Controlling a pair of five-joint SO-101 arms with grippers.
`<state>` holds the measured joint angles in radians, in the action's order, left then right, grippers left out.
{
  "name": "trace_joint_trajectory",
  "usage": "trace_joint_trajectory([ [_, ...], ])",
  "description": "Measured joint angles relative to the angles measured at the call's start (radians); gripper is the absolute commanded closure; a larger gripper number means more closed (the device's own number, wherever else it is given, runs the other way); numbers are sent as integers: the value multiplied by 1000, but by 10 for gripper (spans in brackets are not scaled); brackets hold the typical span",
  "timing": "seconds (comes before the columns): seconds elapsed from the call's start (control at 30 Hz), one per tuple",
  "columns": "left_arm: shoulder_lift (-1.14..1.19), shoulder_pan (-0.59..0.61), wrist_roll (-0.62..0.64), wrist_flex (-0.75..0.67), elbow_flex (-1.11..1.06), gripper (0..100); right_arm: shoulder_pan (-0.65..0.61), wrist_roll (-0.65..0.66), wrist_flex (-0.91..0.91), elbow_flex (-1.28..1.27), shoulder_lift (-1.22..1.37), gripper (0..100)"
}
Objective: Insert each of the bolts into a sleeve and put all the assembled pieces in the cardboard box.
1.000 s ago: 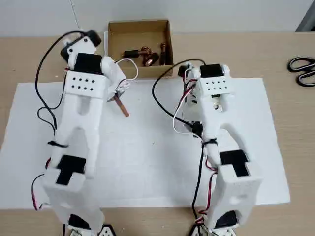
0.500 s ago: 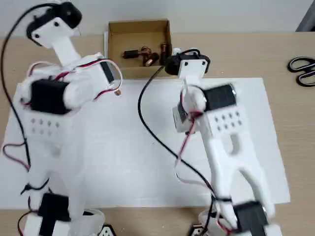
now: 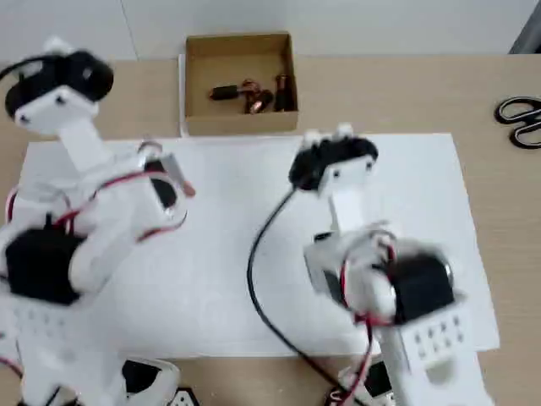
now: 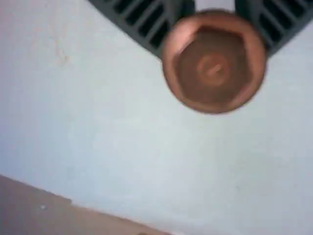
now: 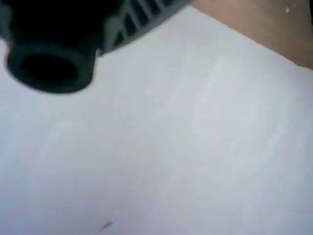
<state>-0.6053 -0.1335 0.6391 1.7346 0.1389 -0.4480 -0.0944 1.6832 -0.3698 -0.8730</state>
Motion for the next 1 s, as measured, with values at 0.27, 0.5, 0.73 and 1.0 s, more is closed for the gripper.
trace_joint_trajectory([
  [0.27, -328, 0, 0, -189, -419, 994, -6, 0, -261, -379, -377, 995],
  [0.5, -635, 0, 0, -489, -838, 994, -6, 0, -408, -669, -680, 995],
  [0.73, -832, 0, 0, -686, -1125, 994, -9, 0, -417, -810, -853, 995],
  [1.0, -870, -8, 0, -802, -1227, 994, -107, 0, -417, -859, -933, 995],
])
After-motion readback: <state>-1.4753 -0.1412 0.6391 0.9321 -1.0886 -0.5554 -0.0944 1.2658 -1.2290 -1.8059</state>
